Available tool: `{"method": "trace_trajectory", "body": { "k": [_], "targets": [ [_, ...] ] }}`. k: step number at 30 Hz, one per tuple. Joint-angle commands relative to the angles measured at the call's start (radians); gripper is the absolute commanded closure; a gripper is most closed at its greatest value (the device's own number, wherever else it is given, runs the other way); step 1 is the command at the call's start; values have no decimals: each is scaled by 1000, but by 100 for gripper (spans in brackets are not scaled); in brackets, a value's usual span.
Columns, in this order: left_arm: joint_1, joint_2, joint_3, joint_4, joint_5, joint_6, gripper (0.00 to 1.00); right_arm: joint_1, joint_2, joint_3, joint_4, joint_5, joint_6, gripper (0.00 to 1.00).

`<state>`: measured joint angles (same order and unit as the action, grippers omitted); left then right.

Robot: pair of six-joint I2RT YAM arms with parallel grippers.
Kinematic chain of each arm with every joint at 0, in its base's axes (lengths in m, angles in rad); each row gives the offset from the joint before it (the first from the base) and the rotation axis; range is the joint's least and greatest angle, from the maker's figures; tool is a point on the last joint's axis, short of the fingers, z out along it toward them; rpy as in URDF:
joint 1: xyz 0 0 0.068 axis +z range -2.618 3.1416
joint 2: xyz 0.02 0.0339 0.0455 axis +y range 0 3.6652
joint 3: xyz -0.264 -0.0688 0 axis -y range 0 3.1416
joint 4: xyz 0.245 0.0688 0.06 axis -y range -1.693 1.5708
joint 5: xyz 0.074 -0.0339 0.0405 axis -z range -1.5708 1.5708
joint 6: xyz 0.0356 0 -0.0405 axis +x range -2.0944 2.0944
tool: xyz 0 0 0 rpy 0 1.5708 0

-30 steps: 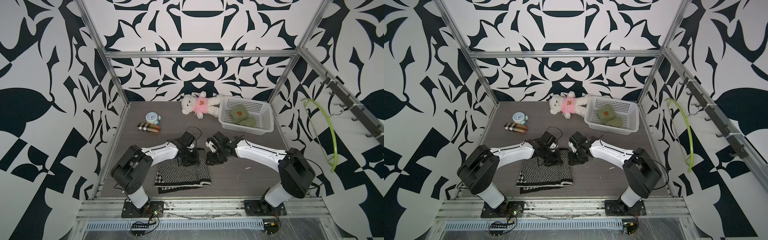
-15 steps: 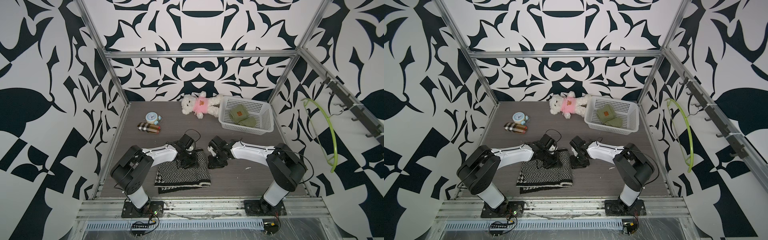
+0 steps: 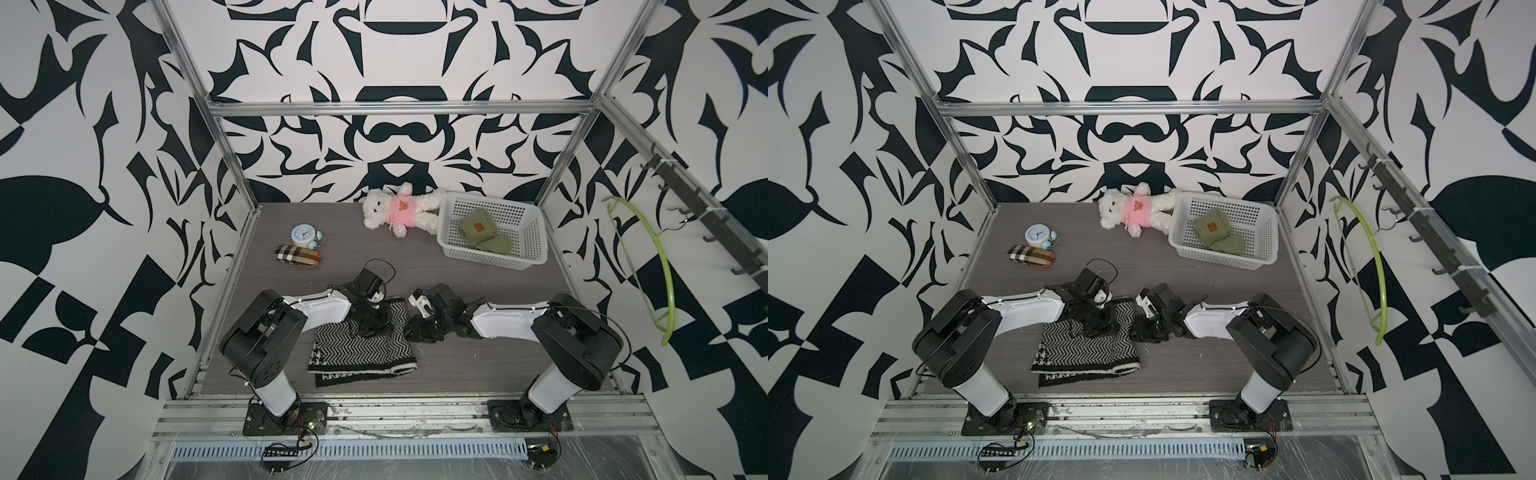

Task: Roll up the scarf and place it into the basket
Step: Roll the scarf at the center of the board.

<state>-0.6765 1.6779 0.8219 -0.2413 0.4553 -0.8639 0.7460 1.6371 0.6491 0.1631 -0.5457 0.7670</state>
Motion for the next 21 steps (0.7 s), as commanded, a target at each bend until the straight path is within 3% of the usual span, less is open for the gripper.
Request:
{"method": "trace_trajectory", "body": {
  "k": [1,13,21],
  "targets": [
    [6,62,-53,-78,-84,9,93,10,-2,-35,281,-76,83,66],
    [10,79,-41,-72,-83,2,94,28,321,-47,1112,-247,434,62],
    [10,98,-30,-65,-70,1,94,51,288,-16,955,-166,322,61]
  ]
}}
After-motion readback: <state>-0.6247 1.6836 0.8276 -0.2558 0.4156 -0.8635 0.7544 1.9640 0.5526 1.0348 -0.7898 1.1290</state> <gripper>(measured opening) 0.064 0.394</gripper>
